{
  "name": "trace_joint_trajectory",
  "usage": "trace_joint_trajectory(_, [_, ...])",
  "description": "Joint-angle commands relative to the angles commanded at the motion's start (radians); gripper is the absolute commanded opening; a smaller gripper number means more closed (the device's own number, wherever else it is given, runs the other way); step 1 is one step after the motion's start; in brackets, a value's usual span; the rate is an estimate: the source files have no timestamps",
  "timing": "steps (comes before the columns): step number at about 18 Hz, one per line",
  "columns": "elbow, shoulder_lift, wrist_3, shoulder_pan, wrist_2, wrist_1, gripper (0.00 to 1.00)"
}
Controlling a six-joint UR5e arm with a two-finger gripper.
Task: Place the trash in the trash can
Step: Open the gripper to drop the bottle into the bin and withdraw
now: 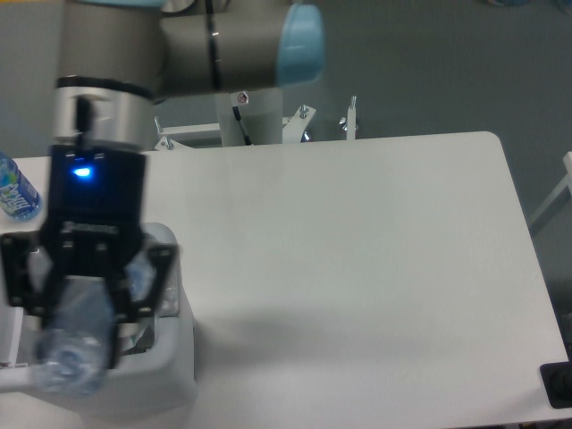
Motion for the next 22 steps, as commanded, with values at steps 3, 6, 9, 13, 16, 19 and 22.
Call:
trace_joint_trajectory(3, [-0.049, 0.028, -0.002, -0.003, -0.009, -0.002, 1.00])
trace_joint_trajectory(6, [-0.055, 0.031, -0.001, 0.024, -0.003, -0.003, 1.00])
trace_joint_trajectory(9, [-0.049, 0.032, 0.000, 0.136, 0.041, -0.003, 1.00])
trace_joint_trajectory(13, [-0.063, 0.037, 0.032, 0.230, 0.124, -0.009, 1.00])
trace_joint_trajectory(16, [-0.063, 0.034, 0.200, 0.256, 0.260, -0.058, 1.00])
trace_joint_trajectory(19, [-0.074, 0.055, 0.374, 0.271, 0.406, -0.139, 1.00])
trace_joint_trajectory(22, [-0.089, 0.092, 0.520, 0.287, 0.437, -0.326, 1.00])
